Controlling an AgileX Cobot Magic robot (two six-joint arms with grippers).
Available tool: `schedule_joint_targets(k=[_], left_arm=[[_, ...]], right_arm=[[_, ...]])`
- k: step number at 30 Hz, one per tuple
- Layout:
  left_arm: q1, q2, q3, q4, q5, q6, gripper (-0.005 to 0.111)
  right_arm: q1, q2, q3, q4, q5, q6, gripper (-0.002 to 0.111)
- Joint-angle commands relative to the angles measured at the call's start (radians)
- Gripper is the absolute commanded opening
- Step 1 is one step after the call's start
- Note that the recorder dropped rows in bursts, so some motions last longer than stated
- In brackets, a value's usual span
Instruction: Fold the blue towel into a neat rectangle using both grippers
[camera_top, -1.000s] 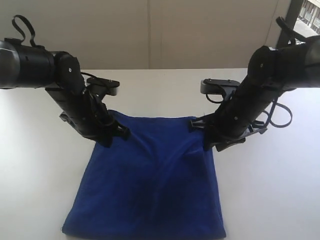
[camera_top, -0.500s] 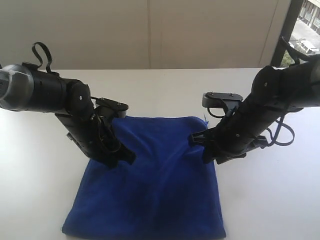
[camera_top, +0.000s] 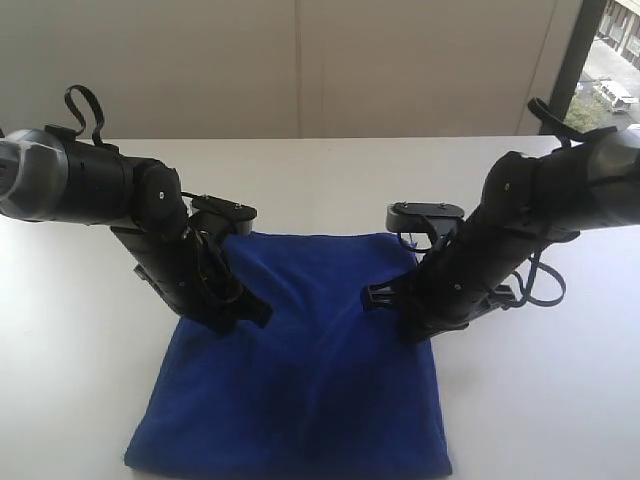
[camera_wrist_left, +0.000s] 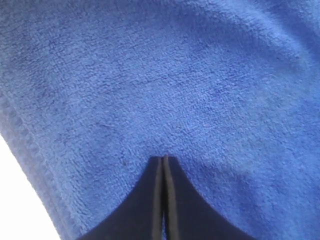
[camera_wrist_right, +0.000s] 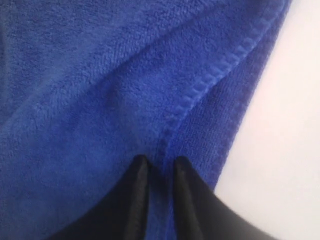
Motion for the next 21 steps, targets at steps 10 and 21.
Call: schedule_joint_targets(k=[10, 21], left_arm=[[0.000, 0.029, 0.012, 0.005, -0.003, -0.001, 0.000], [0.000, 0.029, 0.012, 0.007, 0.013, -0.001, 0.000]], right_arm=[[0.000, -0.058, 0.005, -0.140, 0.113, 0.122, 0.000], [0.000, -0.054, 0.005, -0.155, 0.076, 0.148, 0.003]])
